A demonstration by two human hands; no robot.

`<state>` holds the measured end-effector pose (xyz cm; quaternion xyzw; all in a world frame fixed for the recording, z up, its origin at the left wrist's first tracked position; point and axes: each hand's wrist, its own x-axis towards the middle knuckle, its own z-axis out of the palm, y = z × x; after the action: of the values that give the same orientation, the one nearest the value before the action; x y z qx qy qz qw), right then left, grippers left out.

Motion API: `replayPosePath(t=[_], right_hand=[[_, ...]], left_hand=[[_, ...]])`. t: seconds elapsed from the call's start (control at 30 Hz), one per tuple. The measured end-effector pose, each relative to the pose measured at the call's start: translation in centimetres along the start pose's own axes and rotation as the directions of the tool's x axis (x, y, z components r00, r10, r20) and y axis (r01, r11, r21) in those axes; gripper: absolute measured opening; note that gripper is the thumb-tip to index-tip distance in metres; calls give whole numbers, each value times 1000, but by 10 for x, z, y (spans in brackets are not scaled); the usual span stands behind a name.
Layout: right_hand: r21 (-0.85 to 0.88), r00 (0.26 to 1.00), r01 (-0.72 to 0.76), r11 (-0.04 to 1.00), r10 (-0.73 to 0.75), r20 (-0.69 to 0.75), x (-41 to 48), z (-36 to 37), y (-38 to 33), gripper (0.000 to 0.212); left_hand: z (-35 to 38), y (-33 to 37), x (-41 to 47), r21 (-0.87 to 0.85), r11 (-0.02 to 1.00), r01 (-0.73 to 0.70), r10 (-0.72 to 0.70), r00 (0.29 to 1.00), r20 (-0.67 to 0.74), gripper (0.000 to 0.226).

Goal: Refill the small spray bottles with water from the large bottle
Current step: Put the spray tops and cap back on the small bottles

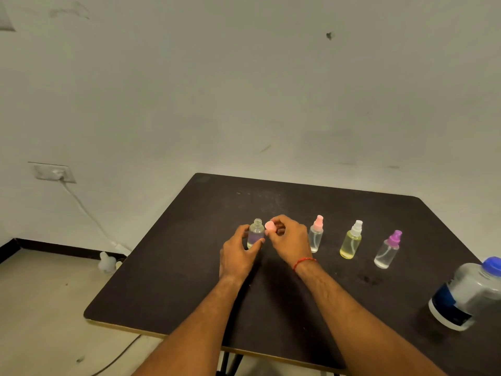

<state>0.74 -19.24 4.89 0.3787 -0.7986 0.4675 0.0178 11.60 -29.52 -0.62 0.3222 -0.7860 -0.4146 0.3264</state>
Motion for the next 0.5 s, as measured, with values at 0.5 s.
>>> replayPosePath(t=[0.5], right_hand=[[-81,970,140,987,-120,211,11,-25,-26,40]], left_hand=[[0,5,-7,-22,993,-114,114,993,18,34]])
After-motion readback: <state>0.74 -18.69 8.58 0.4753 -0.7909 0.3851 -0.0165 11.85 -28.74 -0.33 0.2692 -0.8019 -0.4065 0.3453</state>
